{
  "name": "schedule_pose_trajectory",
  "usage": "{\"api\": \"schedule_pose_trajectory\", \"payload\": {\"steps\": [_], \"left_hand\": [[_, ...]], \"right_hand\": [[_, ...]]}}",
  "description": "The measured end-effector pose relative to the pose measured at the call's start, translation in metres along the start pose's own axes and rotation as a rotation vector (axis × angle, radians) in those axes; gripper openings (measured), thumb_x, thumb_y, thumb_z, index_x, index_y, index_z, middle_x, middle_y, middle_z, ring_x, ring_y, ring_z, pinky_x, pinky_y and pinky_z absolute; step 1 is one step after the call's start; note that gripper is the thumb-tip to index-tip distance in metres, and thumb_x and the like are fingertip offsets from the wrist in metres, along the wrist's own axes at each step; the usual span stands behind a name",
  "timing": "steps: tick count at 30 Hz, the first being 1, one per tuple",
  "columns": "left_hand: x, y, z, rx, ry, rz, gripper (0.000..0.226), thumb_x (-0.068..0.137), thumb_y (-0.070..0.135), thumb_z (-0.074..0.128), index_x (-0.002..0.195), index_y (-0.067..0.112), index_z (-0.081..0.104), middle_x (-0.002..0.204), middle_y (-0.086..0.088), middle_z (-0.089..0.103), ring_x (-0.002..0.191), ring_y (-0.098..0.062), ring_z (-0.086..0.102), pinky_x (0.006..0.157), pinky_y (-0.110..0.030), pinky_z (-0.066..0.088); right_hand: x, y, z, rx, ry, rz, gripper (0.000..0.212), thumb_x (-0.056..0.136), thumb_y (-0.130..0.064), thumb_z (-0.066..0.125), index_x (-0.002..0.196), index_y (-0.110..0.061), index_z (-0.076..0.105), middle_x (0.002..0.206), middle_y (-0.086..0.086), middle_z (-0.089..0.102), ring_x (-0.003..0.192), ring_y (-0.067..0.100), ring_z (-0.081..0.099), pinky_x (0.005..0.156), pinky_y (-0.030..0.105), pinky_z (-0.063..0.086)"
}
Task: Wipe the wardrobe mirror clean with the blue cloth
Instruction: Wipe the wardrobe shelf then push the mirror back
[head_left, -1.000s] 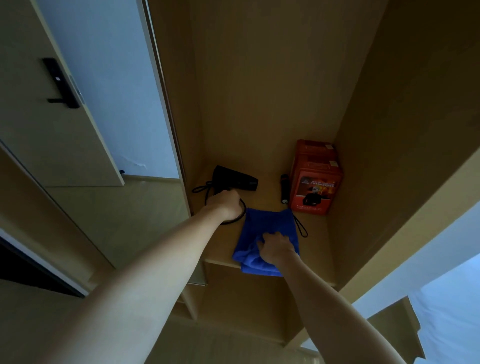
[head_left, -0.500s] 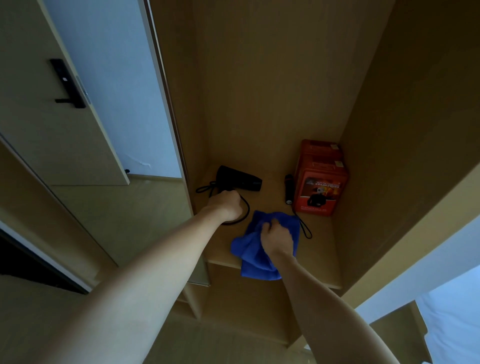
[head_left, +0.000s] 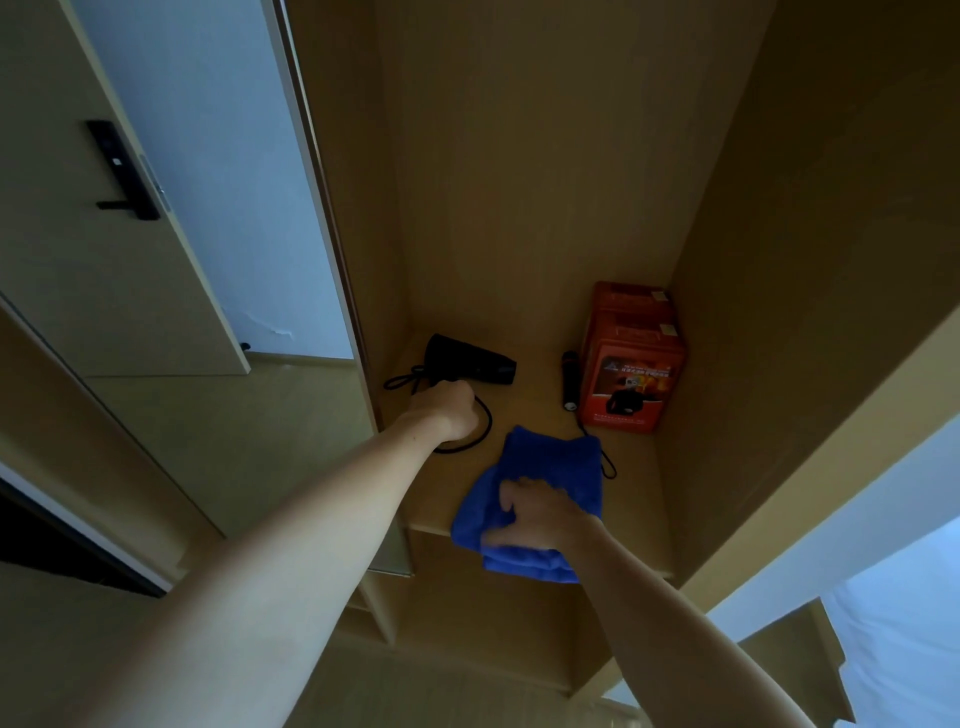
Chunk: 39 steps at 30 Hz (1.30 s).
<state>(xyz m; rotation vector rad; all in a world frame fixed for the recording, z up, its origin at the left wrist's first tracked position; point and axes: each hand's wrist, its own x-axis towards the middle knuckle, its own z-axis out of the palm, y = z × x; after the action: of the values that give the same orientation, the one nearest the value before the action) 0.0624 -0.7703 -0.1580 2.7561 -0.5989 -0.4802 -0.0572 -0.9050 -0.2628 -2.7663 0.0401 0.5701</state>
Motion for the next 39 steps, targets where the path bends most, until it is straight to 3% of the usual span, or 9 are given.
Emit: {"api": "schedule_pose_trajectory", "payload": {"steps": [4, 9, 13, 16, 20, 23, 27, 33, 39], "left_hand": [[0.002, 0.008, 0.004, 0.014, -0.015, 0.027, 0.019, 0.090, 0.006, 0.039, 0.089, 0.012, 0.058, 0.087, -0.006, 0.057, 0.075, -0.024, 0.055, 0.064, -0.034, 0.043], [0.004, 0.016, 0.008, 0.032, -0.013, 0.048, 0.020, 0.091, 0.009, 0.042, 0.091, 0.008, 0.062, 0.094, -0.012, 0.064, 0.083, -0.030, 0.063, 0.071, -0.039, 0.050], [0.003, 0.019, 0.011, 0.026, -0.020, 0.057, 0.019, 0.090, 0.007, 0.041, 0.081, 0.012, 0.057, 0.086, -0.007, 0.060, 0.079, -0.027, 0.061, 0.067, -0.037, 0.049], [0.002, 0.021, 0.014, 0.030, -0.026, 0.061, 0.021, 0.090, 0.008, 0.041, 0.073, 0.015, 0.051, 0.077, -0.005, 0.054, 0.071, -0.025, 0.056, 0.061, -0.033, 0.042], [-0.002, 0.022, 0.016, 0.029, -0.034, 0.052, 0.020, 0.089, 0.007, 0.041, 0.074, 0.014, 0.053, 0.078, -0.005, 0.055, 0.070, -0.024, 0.055, 0.062, -0.034, 0.044], [-0.003, 0.020, 0.017, 0.028, -0.033, 0.048, 0.019, 0.088, 0.007, 0.042, 0.073, 0.013, 0.053, 0.078, -0.004, 0.056, 0.070, -0.024, 0.055, 0.061, -0.035, 0.045], [-0.005, 0.016, 0.024, 0.038, -0.033, 0.028, 0.023, 0.086, 0.002, 0.040, 0.068, 0.016, 0.044, 0.071, -0.003, 0.047, 0.065, -0.022, 0.049, 0.056, -0.033, 0.037], [-0.010, 0.012, 0.035, 0.053, -0.062, 0.004, 0.023, 0.092, 0.006, 0.042, 0.096, 0.009, 0.065, 0.088, -0.007, 0.061, 0.084, -0.027, 0.063, 0.078, -0.042, 0.056], [-0.011, 0.014, 0.039, 0.082, -0.054, 0.006, 0.021, 0.092, 0.008, 0.042, 0.087, 0.012, 0.062, 0.092, -0.009, 0.066, 0.083, -0.025, 0.063, 0.080, -0.042, 0.056]], "right_hand": [[-0.003, -0.003, 0.008, -0.153, -0.103, -0.015, 0.060, 0.071, -0.035, 0.075, 0.120, -0.019, 0.044, 0.127, 0.006, 0.039, 0.122, 0.028, 0.033, 0.105, 0.056, 0.031], [-0.004, 0.012, 0.011, -0.045, 0.276, 0.090, 0.046, 0.090, -0.024, 0.058, 0.133, -0.019, 0.043, 0.133, 0.008, 0.040, 0.122, 0.030, 0.038, 0.098, 0.050, 0.040], [-0.020, 0.018, 0.018, -0.129, -0.033, -0.019, 0.022, 0.073, -0.024, 0.063, 0.089, -0.025, 0.047, 0.096, -0.001, 0.046, 0.096, 0.023, 0.039, 0.097, 0.042, 0.031], [-0.020, 0.013, 0.011, -0.014, -0.154, 0.045, 0.018, 0.073, -0.039, 0.057, 0.079, -0.022, 0.054, 0.091, -0.002, 0.052, 0.099, 0.025, 0.039, 0.095, 0.042, 0.028], [-0.010, 0.005, 0.009, -0.008, 0.103, 0.139, 0.040, 0.091, -0.050, 0.048, 0.121, -0.024, 0.054, 0.133, 0.008, 0.045, 0.126, 0.033, 0.036, 0.105, 0.053, 0.030], [-0.008, 0.005, 0.032, -0.145, 0.041, 0.237, 0.070, 0.098, -0.056, 0.035, 0.156, -0.031, 0.006, 0.164, 0.009, -0.003, 0.147, 0.042, -0.001, 0.111, 0.070, 0.007], [0.000, 0.008, 0.052, -0.156, 0.036, 0.295, 0.071, 0.097, -0.067, 0.016, 0.155, -0.037, -0.012, 0.162, 0.005, -0.023, 0.146, 0.042, -0.022, 0.108, 0.076, -0.008], [0.018, 0.008, 0.037, -0.112, -0.016, 0.351, 0.075, 0.095, -0.070, 0.019, 0.154, -0.037, -0.013, 0.162, 0.006, -0.024, 0.145, 0.042, -0.023, 0.107, 0.076, -0.006], [0.004, 0.019, 0.057, -0.127, 0.099, 0.277, 0.068, 0.098, -0.063, 0.013, 0.156, -0.034, -0.010, 0.163, 0.005, -0.022, 0.146, 0.038, -0.023, 0.109, 0.072, -0.011]]}}
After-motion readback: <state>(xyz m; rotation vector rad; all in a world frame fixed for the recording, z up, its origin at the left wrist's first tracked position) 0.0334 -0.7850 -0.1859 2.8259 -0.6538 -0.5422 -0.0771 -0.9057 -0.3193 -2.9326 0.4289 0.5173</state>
